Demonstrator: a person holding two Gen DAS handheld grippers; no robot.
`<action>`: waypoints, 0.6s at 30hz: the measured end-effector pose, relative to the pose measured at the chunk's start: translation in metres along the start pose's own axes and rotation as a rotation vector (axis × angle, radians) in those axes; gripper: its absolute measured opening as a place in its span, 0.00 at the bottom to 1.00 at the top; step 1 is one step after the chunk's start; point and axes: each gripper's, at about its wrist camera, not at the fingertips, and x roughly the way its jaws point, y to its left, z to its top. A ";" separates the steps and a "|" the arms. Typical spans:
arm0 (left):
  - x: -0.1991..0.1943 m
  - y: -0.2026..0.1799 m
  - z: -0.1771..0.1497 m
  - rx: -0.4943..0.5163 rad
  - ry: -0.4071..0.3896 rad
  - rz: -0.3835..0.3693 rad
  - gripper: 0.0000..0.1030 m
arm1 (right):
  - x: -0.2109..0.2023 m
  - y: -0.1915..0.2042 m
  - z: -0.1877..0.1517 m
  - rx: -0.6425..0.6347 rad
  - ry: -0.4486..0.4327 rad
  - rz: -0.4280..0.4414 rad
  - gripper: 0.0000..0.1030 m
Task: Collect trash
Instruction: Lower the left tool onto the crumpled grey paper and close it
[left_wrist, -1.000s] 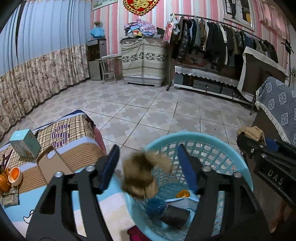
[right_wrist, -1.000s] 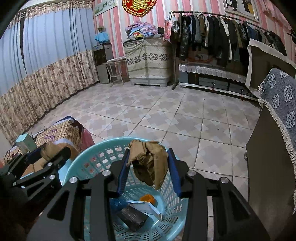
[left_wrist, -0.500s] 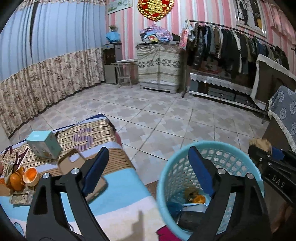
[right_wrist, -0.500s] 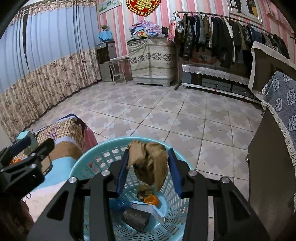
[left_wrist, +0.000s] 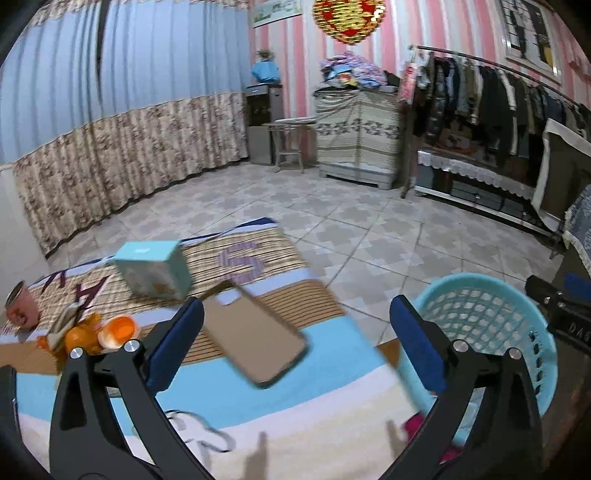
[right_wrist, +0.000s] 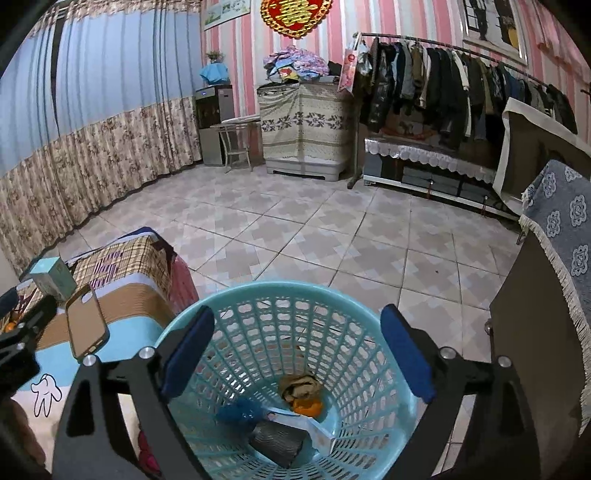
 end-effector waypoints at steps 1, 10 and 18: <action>-0.002 0.011 -0.001 -0.012 0.002 0.015 0.95 | 0.000 0.004 0.001 -0.008 -0.001 0.009 0.87; -0.003 0.119 -0.017 -0.079 0.032 0.207 0.95 | -0.003 0.051 0.001 -0.082 -0.025 0.078 0.93; 0.019 0.226 -0.040 -0.242 0.107 0.320 0.94 | 0.000 0.088 -0.006 -0.142 -0.018 0.091 0.94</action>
